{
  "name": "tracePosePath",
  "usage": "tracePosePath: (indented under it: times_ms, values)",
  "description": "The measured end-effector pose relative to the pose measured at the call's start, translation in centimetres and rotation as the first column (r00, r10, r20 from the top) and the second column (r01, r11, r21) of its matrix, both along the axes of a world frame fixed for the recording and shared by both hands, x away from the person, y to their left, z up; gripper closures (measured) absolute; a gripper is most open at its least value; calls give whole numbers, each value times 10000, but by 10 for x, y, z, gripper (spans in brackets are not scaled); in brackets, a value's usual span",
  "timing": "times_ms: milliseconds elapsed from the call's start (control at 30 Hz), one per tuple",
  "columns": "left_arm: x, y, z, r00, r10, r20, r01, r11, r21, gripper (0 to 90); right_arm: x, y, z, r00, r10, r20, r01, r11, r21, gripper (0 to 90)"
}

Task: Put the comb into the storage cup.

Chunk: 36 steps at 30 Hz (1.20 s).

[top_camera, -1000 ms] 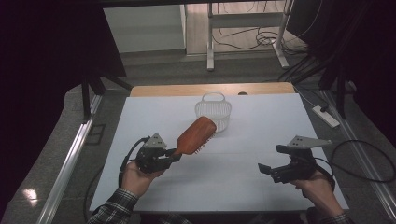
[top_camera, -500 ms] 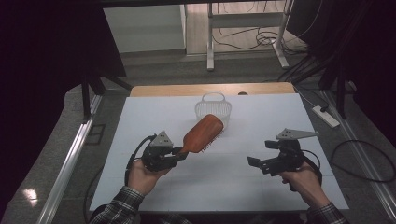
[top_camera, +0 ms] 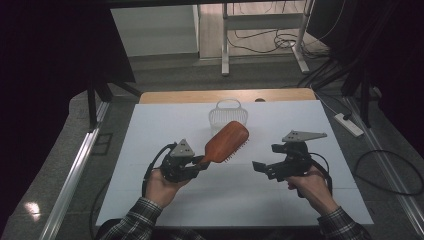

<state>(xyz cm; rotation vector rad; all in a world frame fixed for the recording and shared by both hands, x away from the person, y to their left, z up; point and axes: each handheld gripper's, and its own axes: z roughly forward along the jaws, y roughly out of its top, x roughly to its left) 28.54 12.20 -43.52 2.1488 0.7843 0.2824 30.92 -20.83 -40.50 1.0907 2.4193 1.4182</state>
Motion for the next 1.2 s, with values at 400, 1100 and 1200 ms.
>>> tracePosePath:
  times_ms: [400,1100,1200]
  values:
    - [0,-10,3,9999,81,114,-79,9998,-176,722,10,16,3,9980,-167,-611,171,9998,64,0]
    - [-11,-20,3,9987,-54,512,77,9989,-459,722,28,44,7,9874,-292,-1556,417,9961,776,0]
    - [-11,-21,3,9984,-22,557,51,9987,-516,722,30,47,7,9864,-290,-1620,431,9955,839,0]
